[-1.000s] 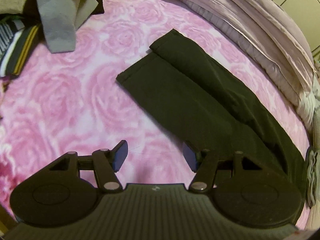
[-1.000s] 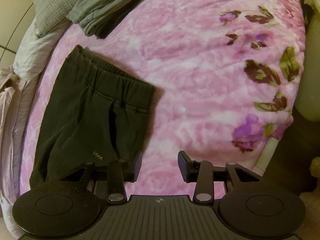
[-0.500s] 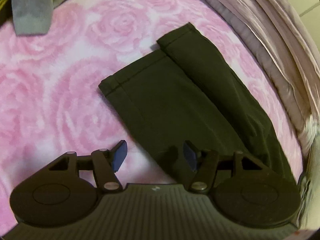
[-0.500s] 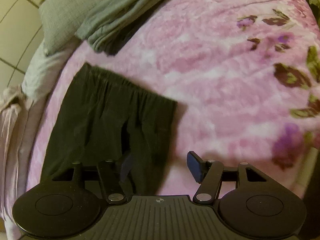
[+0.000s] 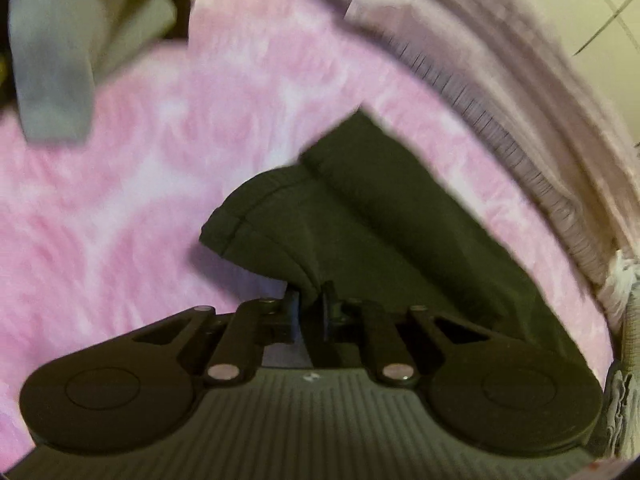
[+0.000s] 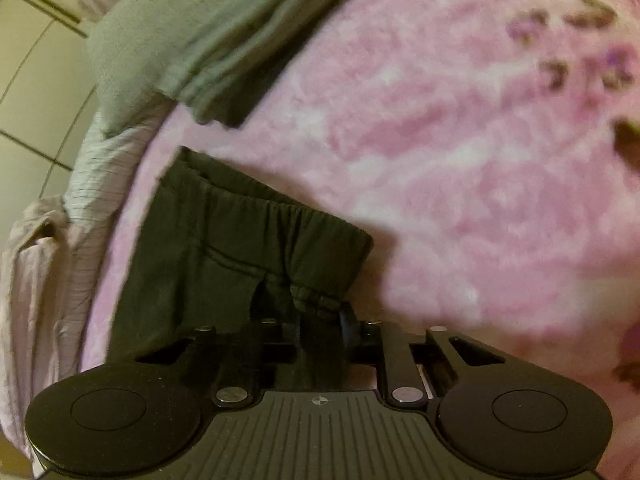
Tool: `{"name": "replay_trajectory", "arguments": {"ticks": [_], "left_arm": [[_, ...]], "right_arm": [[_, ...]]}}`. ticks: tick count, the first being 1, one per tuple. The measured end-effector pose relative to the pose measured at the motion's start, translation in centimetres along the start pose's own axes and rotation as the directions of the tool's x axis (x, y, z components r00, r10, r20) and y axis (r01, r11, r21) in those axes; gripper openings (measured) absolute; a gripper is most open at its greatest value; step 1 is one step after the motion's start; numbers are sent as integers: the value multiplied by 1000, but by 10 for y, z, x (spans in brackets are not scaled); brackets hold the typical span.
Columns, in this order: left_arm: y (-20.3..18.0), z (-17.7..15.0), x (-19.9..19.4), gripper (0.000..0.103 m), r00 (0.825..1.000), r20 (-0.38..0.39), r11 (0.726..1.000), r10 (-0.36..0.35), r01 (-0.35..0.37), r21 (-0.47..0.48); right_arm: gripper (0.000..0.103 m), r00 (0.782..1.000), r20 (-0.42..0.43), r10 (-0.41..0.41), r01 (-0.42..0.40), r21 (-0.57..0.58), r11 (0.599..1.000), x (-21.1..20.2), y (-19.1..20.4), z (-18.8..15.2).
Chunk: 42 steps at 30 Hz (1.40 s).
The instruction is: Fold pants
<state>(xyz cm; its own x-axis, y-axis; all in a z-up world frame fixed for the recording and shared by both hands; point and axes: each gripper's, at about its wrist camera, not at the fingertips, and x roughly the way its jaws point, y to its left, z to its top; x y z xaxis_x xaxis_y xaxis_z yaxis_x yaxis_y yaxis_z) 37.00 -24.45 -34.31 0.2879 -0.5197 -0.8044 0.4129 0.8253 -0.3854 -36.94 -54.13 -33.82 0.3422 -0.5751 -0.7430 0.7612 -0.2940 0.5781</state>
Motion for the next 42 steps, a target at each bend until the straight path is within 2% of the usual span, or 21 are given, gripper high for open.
{"name": "replay_trajectory", "arguments": {"ticks": [3,6,8,10,12,13,15,17,20,22,24,26,28,29,32,33,36,37,39,42], "left_arm": [[1,3,-45,8,999,26,998,-22,20,52],[17,-14,-94,8,997,70,993,11,-19,120],[39,-34,-109,8,998,45,993,53,-57,105],[61,-58,-104,9,993,4,989,120,-120,81],[80,-85,-83,10,979,-66,979,194,-189,80],[85,-94,-75,14,971,-82,973,223,-217,84],[90,-106,-73,14,976,-35,974,215,-212,81],[87,-104,-83,10,980,-11,979,198,-197,59],[85,-94,-108,11,990,52,987,132,-136,86],[84,-94,-116,15,989,68,986,128,-135,103],[89,-104,-104,19,975,10,962,224,-223,157],[96,-112,-93,25,956,-49,945,289,-277,175],[98,-112,-100,42,948,-12,938,317,-312,151],[101,-110,-105,45,939,11,930,345,-343,130],[120,-94,-117,39,903,24,902,429,-430,50],[125,-87,-122,38,902,27,902,431,-432,22],[115,-63,-127,39,935,44,936,351,-352,-5],[106,-55,-122,40,951,45,952,306,-306,-1],[81,-40,-105,41,979,42,980,199,-200,12],[40,-20,-62,43,997,27,998,67,-67,6]], "right_arm": [[11,995,0,100,-100,-27,995,-50,6,16],[11,993,-46,107,-110,-68,992,-92,-3,19],[11,994,-93,52,-58,-59,997,-102,-23,7],[11,990,-140,-35,27,-59,998,-95,-47,-11],[11,977,-175,-121,116,-34,993,-75,-68,-25],[11,972,-187,-140,143,4,990,-66,-77,-30],[11,973,-180,-147,154,27,988,-59,-78,-31],[11,971,-182,-154,149,-41,988,-60,-71,-28],[11,969,-205,-140,129,-64,990,-63,-72,-25],[11,966,-203,-162,145,-98,985,-61,-69,-28],[14,961,-203,-187,168,-107,980,-56,-67,-33],[30,948,-233,-218,202,-92,975,-53,-66,-35],[42,931,-261,-254,228,-127,965,-57,-62,-34],[45,926,-259,-273,239,-157,958,-61,-60,-32],[50,920,-251,-300,257,-191,947,-73,-56,-25],[50,921,-250,-297,257,-182,949,-75,-54,-23],[51,933,-226,-280,248,-160,956,-82,-43,-18],[51,934,-238,-268,234,-161,959,-83,-38,-18],[51,929,-221,-297,260,-180,949,-83,-28,-17],[51,931,-191,-310,283,-157,946,-81,-17,-16]]}}
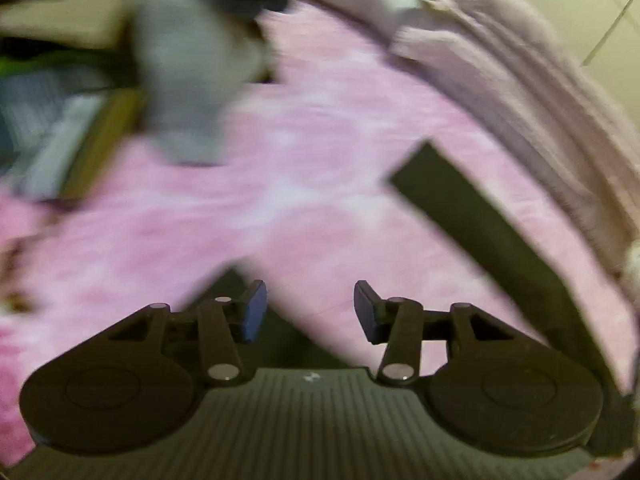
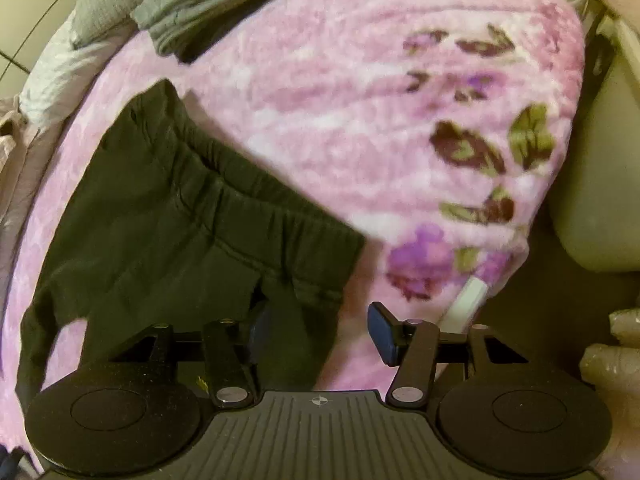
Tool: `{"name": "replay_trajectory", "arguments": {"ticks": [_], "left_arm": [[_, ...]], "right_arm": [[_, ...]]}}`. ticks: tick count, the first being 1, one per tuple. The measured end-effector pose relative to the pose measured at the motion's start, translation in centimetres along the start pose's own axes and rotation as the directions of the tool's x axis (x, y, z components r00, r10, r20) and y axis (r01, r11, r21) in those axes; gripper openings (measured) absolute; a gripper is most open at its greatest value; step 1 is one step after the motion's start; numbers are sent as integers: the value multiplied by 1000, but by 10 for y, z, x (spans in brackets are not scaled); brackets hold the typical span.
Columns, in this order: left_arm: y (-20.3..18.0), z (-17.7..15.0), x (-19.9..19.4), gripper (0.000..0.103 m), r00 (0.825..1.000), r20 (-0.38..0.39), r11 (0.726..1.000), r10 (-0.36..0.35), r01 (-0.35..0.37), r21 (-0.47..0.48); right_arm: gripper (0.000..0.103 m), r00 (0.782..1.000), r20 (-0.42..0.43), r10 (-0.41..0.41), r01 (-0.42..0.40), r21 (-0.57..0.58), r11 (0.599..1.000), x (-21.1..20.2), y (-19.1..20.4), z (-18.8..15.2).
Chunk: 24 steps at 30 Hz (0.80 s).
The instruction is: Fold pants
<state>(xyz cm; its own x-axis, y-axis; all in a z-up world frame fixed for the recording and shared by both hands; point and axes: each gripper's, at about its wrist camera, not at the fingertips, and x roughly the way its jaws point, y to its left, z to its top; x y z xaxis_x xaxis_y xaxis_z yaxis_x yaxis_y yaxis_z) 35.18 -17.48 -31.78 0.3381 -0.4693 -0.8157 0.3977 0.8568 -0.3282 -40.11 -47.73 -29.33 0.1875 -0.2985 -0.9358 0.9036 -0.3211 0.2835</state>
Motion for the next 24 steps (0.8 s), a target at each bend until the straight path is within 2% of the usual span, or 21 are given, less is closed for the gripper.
{"name": "replay_trajectory", "arguments": {"ticks": [3,6,8,9,10,12,14,16,19,21,23,24], "left_arm": [[-40,23,50,50,994,-23,993,-104,102,-62],[-71,45,100,51,993,-39,988,-113,108,-109],[-78,55,129,50,992,-61,983,-108,98,-155],[-80,60,143,44,992,-69,981,-102,89,-172],[-82,62,151,30,994,-67,984,-87,75,-164],[-96,72,162,13,997,-58,995,-55,50,-82],[-106,85,164,9,996,-63,998,-57,58,13],[-125,103,159,9,995,-33,985,-96,100,137],[-152,135,137,10,976,80,943,-200,170,286],[-164,151,131,11,963,119,897,-241,174,406],[-167,150,147,11,978,102,861,-183,109,497],[-164,142,163,13,991,69,839,-117,61,541]], "right_arm": [[51,1000,-1,13,-13,51,999,5,8,2],[51,1000,7,9,-9,46,999,10,21,-1],[51,1000,2,-5,5,45,999,15,28,-6],[51,1000,1,-9,9,48,999,18,31,-8],[51,1000,-1,-15,15,53,999,21,34,-11],[51,1000,-10,-24,24,64,998,27,39,-15],[51,999,-19,-29,30,71,997,32,44,-19],[51,999,-25,-42,43,74,996,36,50,-20],[51,999,-22,-47,48,52,997,41,63,-20],[51,998,-26,-52,52,21,998,45,72,-18],[51,998,-36,-50,50,-8,999,50,79,-17],[51,998,-45,-43,42,-24,999,51,83,-16]]}}
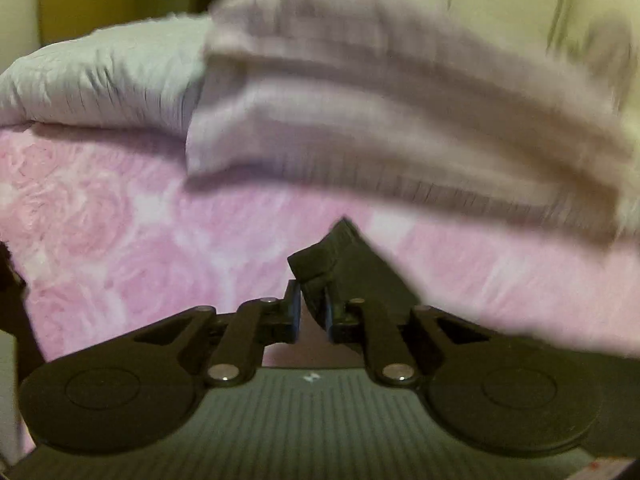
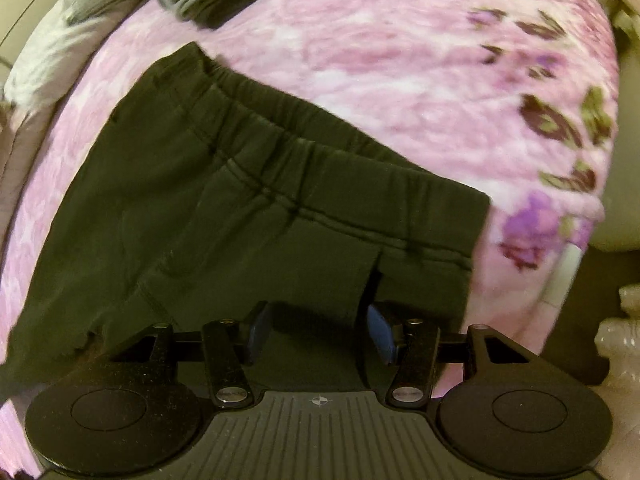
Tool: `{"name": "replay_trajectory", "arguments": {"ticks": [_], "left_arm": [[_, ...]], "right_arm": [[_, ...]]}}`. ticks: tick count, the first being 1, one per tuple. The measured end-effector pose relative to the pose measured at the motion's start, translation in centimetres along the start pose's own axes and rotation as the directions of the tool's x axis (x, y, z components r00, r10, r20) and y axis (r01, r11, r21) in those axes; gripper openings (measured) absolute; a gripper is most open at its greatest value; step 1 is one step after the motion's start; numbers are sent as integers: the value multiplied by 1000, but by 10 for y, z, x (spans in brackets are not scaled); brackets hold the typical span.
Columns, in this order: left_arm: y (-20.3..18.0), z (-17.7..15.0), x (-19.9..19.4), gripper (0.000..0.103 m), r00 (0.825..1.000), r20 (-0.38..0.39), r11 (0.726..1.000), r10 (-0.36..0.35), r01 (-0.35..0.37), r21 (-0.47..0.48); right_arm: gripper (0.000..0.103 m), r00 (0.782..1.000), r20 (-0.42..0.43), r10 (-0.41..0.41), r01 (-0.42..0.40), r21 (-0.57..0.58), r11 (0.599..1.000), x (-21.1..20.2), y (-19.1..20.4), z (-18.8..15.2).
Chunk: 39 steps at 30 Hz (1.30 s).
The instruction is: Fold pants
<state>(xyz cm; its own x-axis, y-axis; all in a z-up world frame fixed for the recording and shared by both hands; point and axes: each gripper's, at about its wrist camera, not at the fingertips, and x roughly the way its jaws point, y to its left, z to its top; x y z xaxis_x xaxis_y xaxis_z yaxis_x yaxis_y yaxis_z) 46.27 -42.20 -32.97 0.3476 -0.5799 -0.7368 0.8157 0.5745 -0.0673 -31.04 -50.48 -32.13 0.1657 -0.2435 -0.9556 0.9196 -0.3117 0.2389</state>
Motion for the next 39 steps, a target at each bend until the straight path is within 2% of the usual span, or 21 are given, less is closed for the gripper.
{"name": "replay_trajectory", "arguments": {"ticks": [3,4,6,7,10,12,15,17,19,23,25,27,28,29,30,31,33,34,36,37,39], "left_arm": [[10,-42,26,26,982,-146,993,117,-118,2],[15,-53,22,49,983,-105,986,153,-159,-49],[28,-59,13,66,967,-96,954,236,-249,-165],[36,-59,12,65,966,-108,939,237,-256,-231],[63,-52,-1,57,927,-167,845,337,-376,-381],[76,-54,-29,53,937,-148,794,316,-346,-499],[59,-64,-73,53,954,-119,796,275,-295,-529],[36,-75,-96,53,970,-112,804,217,-242,-543],[8,-99,-127,53,985,-96,790,144,-173,-588],[-50,-157,-176,53,994,-93,698,57,-106,-708],[-79,-185,-194,53,995,-99,636,31,-96,-765],[-105,-205,-206,53,994,-110,597,14,-96,-797],[-116,-211,-213,53,994,-108,590,14,-96,-802],[-128,-217,-218,53,994,-109,589,16,-97,-802],[-137,-220,-221,53,994,-107,592,19,-97,-800],[-146,-222,-225,53,994,-106,593,25,-100,-799],[-159,-222,-232,51,995,-92,608,31,-92,-789],[-164,-220,-235,51,996,-85,624,42,-92,-776],[-180,-216,-237,51,992,-92,685,82,-124,-718],[-186,-216,-236,51,990,-107,708,93,-141,-692],[-200,-219,-235,51,980,-157,749,119,-193,-634]], "right_arm": [[51,999,-23,-23,21,-60,998,2,8,2],[51,999,-42,-26,22,-93,995,2,9,4],[51,998,-59,-30,20,-164,986,-3,11,10],[51,997,-73,-26,11,-208,978,-6,11,14],[51,994,-112,9,-46,-334,942,-15,14,34],[51,995,-68,76,-96,-380,920,-22,16,53],[51,978,1,207,-192,-373,908,-16,18,95],[51,952,22,304,-276,-361,891,1,21,127],[51,929,20,371,-343,-336,877,25,23,161],[51,878,-68,473,-475,-232,849,78,16,221],[53,836,-144,530,-548,-155,822,108,12,240],[54,806,-203,556,-581,-95,808,135,11,253],[54,771,-209,602,-626,-74,776,145,11,257],[41,745,-205,634,-658,-70,750,148,14,261],[19,725,-196,660,-683,-81,726,147,20,263],[7,717,-187,672,-695,-114,710,140,27,264],[6,681,-138,719,-727,-245,642,116,34,267],[5,698,-109,708,-700,-317,641,107,34,267],[7,827,-72,558,-537,-398,744,120,33,264],[15,861,-67,504,-484,-410,773,130,33,262],[17,866,-68,496,-474,-431,768,130,37,263]]}}
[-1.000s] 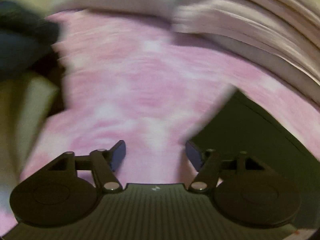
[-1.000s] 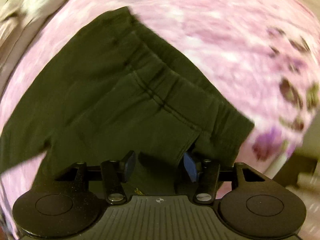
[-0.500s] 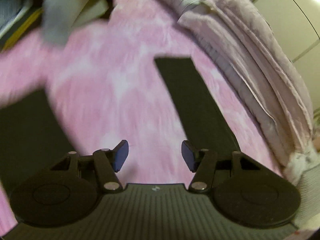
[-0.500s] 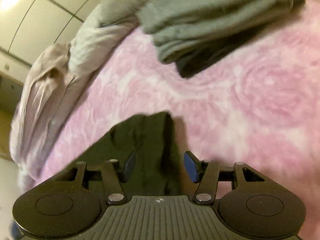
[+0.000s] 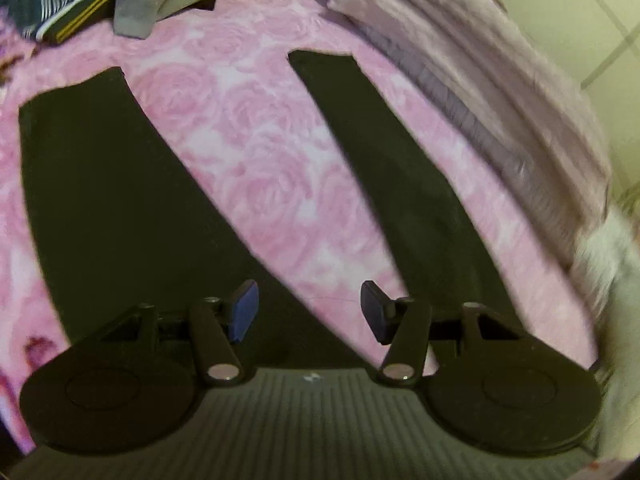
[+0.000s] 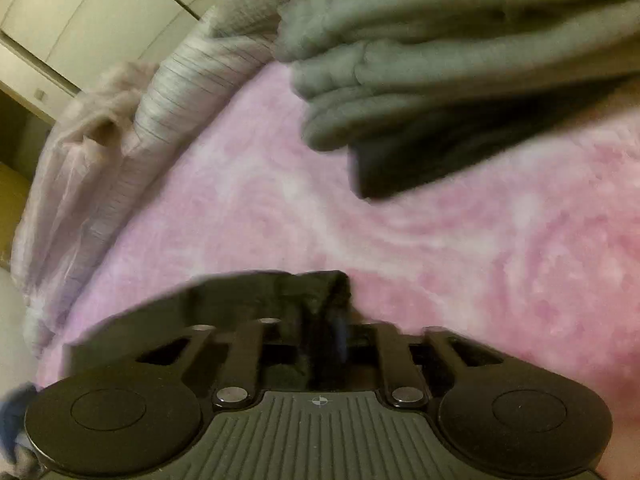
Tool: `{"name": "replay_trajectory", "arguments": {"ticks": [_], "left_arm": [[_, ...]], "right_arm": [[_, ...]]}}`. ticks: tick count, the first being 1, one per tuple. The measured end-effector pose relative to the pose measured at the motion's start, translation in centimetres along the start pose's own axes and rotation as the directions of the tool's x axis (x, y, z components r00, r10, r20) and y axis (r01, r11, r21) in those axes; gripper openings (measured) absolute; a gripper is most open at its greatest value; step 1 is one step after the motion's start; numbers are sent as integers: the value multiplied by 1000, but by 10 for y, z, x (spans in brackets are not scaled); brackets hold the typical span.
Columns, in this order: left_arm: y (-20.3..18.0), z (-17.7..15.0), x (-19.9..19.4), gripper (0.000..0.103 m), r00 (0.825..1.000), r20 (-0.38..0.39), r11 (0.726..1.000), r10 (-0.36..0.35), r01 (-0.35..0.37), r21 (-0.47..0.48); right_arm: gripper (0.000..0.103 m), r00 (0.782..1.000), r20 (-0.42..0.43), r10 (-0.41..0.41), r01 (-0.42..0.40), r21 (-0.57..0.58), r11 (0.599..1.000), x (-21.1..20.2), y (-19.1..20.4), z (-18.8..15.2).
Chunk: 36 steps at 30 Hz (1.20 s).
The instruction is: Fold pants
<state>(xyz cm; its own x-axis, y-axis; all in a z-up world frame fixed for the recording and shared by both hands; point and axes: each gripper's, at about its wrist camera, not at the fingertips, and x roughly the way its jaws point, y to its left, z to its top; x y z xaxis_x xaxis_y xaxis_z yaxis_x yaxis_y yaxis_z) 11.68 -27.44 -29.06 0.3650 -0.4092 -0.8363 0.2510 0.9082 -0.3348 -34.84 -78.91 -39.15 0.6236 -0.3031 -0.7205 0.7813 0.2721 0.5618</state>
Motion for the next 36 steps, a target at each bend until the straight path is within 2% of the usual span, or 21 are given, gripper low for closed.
{"name": "replay_trajectory", "arguments": {"ticks": [1,2,3,4,5,6,7,9,11,12,14,15,17,18,23,24,26,27,30,33,36], "left_arm": [[-2,-6,-3,51,1000,-4,1000,15,-15,23],[-4,-10,-5,51,1000,0,998,29,-29,50],[-5,-15,-9,51,999,4,996,54,-54,75],[-5,-19,-13,51,997,-1,992,80,-79,93],[-4,-24,-16,51,996,-5,990,91,-90,108],[-4,-28,-20,51,995,-6,987,101,-100,123],[-3,-31,-22,51,994,-7,984,112,-110,138],[-5,-41,-29,51,991,-19,974,133,-127,189],[-5,-50,-33,51,991,-36,968,129,-118,222],[-4,-54,-36,51,991,-46,965,124,-110,237],[-1,-60,-38,51,991,-59,961,117,-98,257],[2,-62,-40,51,991,-68,960,111,-90,265],[11,-65,-43,51,990,-93,960,107,-78,270],[18,-67,-45,51,988,-109,959,106,-73,273],[53,-72,-69,51,981,-163,954,101,-48,297],[61,-72,-79,50,982,-167,948,93,-36,316],[73,-70,-98,50,982,-172,936,83,-17,351],[78,-68,-109,50,982,-176,930,76,-7,367],[94,-61,-149,51,985,-166,906,53,22,422],[103,-51,-191,51,985,-164,884,53,30,466],[109,-39,-241,55,993,-117,877,-9,64,476]], "right_arm": [[22,1000,-18,-24,24,-4,1000,-2,6,5],[32,997,-21,-73,73,-24,997,-8,15,9],[35,990,-8,-140,139,-73,988,-13,25,10],[39,969,32,-244,246,-172,954,-22,42,8],[40,949,75,-306,314,-271,910,-30,57,1],[40,940,105,-323,339,-371,865,-40,72,-10],[39,952,107,-286,302,-464,832,-52,87,-25],[39,987,32,-155,143,-603,785,-75,112,-63],[37,994,-61,-95,27,-688,725,-88,126,-102],[37,990,-97,-106,3,-723,691,-91,129,-122],[37,968,-106,-228,57,-789,611,-88,120,-160],[37,950,-101,-294,95,-805,585,-89,108,-177],[40,949,-70,-309,131,-801,585,-106,91,-196],[40,940,-76,-333,146,-791,594,-111,86,-201],[41,886,-147,-440,279,-590,758,-150,67,-208],[41,872,-158,-464,317,-541,779,-162,68,-210],[41,857,-146,-494,376,-478,794,-187,80,-218],[41,860,-137,-491,387,-452,804,-199,89,-223],[42,903,-115,-413,347,-373,861,-245,122,-244],[52,944,-103,-313,264,-328,907,-285,162,-262],[66,971,-70,-230,193,-348,917,-319,206,-275]]}}
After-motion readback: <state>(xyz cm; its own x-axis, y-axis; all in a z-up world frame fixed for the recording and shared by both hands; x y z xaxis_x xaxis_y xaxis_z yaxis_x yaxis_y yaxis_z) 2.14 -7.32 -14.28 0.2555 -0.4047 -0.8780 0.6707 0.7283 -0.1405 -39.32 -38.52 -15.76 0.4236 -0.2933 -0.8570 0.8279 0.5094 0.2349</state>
